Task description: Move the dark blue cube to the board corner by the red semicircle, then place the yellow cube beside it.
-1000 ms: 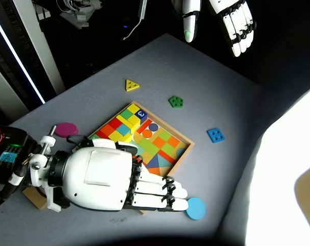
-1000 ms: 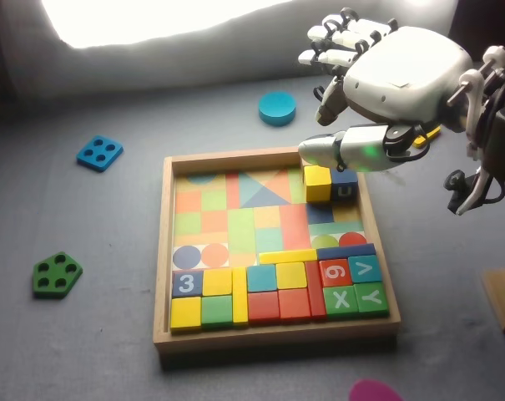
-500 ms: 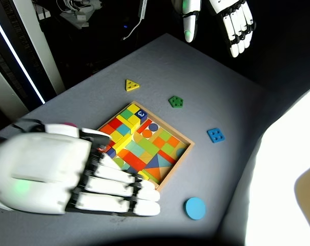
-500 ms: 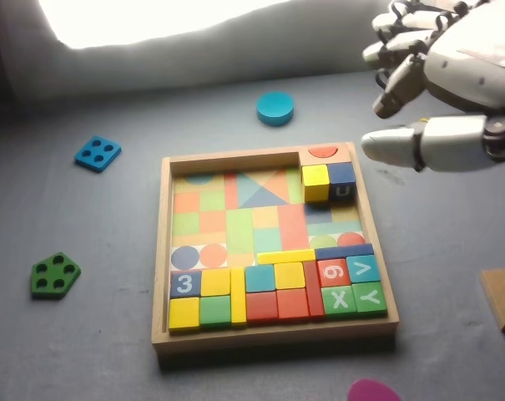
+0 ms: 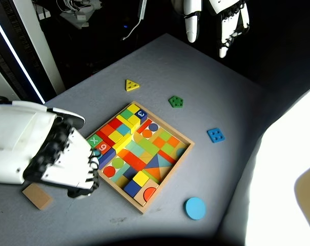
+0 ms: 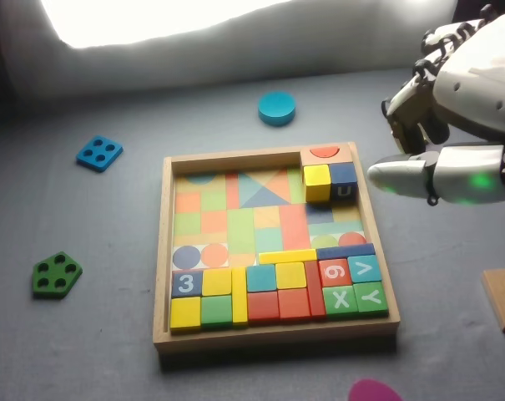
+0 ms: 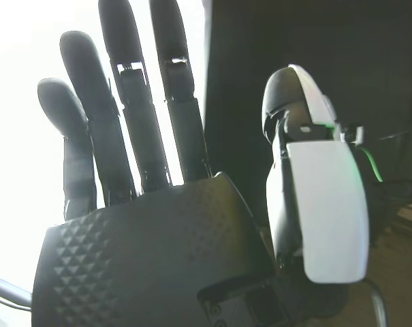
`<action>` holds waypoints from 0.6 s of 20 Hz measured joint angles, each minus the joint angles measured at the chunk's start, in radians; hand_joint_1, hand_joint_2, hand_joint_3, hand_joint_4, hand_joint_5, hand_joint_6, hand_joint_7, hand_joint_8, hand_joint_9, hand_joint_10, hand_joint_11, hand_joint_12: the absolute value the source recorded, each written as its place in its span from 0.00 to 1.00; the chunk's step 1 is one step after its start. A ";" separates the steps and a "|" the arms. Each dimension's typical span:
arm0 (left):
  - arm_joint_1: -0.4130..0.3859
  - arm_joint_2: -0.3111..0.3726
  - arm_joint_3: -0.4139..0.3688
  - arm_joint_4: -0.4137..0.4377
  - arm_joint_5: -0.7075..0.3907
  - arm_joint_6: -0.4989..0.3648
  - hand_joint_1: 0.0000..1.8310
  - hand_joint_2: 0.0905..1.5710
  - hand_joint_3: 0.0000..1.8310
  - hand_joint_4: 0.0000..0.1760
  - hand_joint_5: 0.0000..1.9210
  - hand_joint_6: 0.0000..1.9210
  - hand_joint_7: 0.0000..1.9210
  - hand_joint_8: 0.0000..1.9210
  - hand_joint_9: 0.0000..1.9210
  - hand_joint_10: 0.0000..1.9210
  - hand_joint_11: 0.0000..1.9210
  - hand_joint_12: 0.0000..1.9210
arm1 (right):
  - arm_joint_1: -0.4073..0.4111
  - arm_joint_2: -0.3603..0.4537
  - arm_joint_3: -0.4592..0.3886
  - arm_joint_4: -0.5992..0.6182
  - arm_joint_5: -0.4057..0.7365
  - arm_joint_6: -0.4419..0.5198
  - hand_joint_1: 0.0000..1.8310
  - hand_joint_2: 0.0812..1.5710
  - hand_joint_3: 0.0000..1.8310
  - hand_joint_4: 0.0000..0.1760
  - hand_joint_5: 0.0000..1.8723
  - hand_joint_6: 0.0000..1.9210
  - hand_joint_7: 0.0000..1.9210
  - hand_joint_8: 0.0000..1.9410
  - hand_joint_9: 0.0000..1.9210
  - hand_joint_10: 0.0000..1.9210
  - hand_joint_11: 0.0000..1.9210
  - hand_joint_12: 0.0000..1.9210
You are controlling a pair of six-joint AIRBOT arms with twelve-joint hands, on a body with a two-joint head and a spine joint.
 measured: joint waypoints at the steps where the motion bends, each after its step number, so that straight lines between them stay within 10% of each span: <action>1: -0.002 0.000 0.000 0.000 -0.002 0.000 0.00 0.80 0.00 0.00 0.53 0.04 0.58 0.14 0.40 0.54 0.20 0.83 | 0.000 -0.002 -0.002 -0.001 0.000 0.000 0.00 0.77 0.00 0.00 0.55 0.50 0.59 0.57 0.51 0.86 0.34 1.00; 7: -0.002 0.000 0.000 0.000 -0.003 0.000 0.00 0.81 0.00 0.00 0.35 0.62 0.45 0.60 0.38 0.77 0.24 0.93 | 0.003 -0.005 -0.001 -0.013 0.000 -0.005 0.00 0.79 0.00 0.00 0.52 0.75 0.59 0.69 0.56 0.90 0.43 1.00; 12: -0.002 0.000 0.000 0.000 -0.003 0.000 0.00 0.81 0.00 0.00 0.36 0.57 0.45 0.65 0.39 0.82 0.28 0.97 | 0.010 -0.007 -0.001 -0.020 -0.005 -0.004 0.00 0.80 0.00 0.00 0.50 0.74 0.56 0.72 0.52 0.93 0.42 1.00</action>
